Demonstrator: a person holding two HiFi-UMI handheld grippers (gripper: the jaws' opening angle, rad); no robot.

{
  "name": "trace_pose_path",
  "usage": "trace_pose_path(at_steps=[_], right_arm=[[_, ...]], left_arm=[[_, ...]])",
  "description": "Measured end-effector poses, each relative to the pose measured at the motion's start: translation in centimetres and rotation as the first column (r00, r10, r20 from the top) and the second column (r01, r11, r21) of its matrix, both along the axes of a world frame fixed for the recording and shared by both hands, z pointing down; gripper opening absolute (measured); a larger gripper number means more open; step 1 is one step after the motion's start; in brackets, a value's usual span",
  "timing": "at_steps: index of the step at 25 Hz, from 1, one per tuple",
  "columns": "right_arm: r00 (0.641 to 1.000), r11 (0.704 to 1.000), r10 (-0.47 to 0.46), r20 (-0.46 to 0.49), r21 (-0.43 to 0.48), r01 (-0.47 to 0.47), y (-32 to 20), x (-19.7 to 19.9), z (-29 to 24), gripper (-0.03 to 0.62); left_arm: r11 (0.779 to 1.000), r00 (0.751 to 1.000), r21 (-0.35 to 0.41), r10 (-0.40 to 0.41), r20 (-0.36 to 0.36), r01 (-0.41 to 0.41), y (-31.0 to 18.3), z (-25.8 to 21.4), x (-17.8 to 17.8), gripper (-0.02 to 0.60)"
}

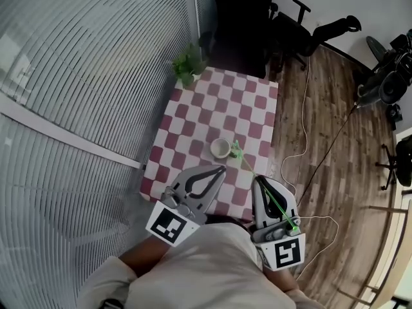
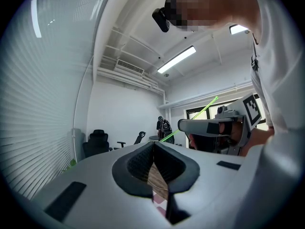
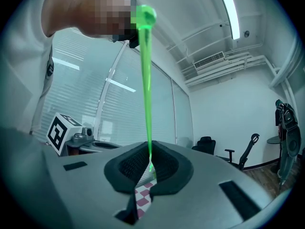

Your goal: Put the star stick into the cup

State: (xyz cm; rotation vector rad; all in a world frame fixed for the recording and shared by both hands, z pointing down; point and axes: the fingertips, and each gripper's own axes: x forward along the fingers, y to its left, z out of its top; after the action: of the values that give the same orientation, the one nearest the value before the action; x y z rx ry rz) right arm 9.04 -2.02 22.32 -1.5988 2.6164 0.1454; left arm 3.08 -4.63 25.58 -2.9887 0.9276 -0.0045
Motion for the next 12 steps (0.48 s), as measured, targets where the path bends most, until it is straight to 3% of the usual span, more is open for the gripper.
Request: trace_pose_path(at_steps=[12], right_arm=[[1.0,1.0,-0.011,0.011,-0.006,0.011,-2.3,2.0,0.0,0.038]], left_arm=[[1.0,1.0,-0.003,-0.022,-0.016,0.022,-2.4,0.0,2.2,0.031]])
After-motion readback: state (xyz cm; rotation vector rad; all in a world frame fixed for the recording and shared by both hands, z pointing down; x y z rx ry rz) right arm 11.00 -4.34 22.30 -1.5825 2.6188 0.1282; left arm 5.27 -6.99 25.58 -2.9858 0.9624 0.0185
